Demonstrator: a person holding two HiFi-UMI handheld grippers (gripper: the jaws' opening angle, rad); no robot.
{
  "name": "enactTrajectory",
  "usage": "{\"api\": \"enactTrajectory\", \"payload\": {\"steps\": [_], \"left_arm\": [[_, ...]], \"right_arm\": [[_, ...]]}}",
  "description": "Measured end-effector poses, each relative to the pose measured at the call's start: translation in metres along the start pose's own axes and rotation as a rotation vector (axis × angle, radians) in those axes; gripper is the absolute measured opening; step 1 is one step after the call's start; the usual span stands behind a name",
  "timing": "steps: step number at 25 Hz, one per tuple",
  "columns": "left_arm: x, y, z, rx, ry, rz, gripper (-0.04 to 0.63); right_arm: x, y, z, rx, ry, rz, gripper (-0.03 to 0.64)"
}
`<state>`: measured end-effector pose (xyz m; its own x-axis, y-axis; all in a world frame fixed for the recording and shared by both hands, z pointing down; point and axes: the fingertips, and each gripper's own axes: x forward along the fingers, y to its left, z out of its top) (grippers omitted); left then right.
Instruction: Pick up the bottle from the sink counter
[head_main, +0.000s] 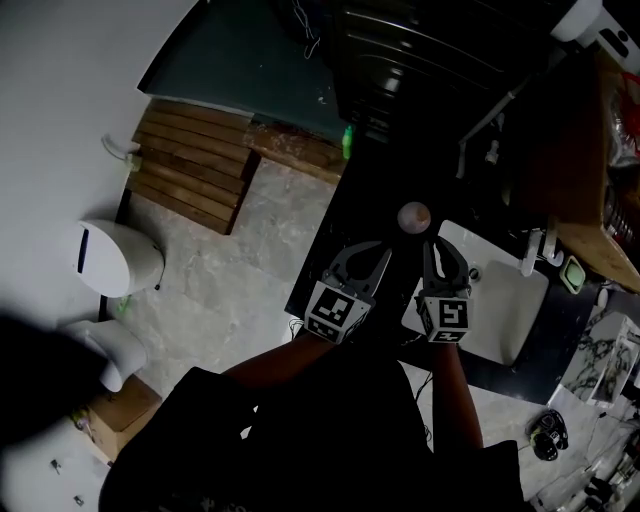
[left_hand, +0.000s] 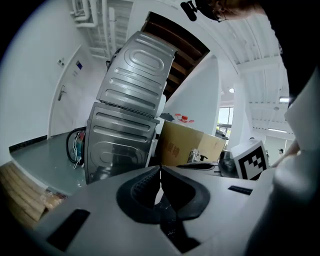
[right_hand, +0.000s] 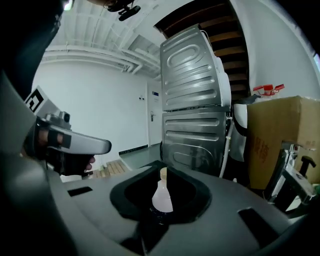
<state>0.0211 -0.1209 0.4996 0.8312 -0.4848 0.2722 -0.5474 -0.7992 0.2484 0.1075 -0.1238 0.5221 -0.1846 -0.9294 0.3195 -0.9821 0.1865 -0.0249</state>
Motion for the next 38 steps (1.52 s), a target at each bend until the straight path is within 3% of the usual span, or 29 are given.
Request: {"api": "enactTrajectory", "payload": {"steps": [4, 6, 7, 15, 22, 29, 38], "left_arm": [[0.0, 0.004, 0.004, 0.006, -0.011, -0.012, 0.015], [0.001, 0.005, 0.004, -0.001, -0.01, -0.017, 0.015], [0.002, 0.005, 0.004, -0.007, -0.009, -0.021, 0.015], [0.004, 0.012, -0.001, -0.037, -0.001, -0.033, 0.015], [0.003, 0.025, -0.003, -0.045, 0.015, -0.033, 0.015], [0.005, 0.026, -0.003, -0.06, 0.012, -0.041, 0.015], [-0.004, 0.03, -0.013, -0.076, 0.018, -0.032, 0.015]], "right_arm": [[0.018, 0.002, -0.011, -0.015, -0.009, 0.0, 0.047], [0.028, 0.002, -0.018, -0.004, 0.005, 0.002, 0.131], [0.032, 0.0, -0.022, 0.011, 0.015, -0.004, 0.141], [0.056, -0.012, -0.042, 0.033, 0.044, -0.031, 0.143], [0.068, -0.009, -0.045, 0.035, 0.056, 0.007, 0.147], [0.072, -0.008, -0.039, 0.008, -0.011, -0.007, 0.147], [0.081, -0.008, -0.036, -0.021, -0.008, -0.015, 0.147]]}}
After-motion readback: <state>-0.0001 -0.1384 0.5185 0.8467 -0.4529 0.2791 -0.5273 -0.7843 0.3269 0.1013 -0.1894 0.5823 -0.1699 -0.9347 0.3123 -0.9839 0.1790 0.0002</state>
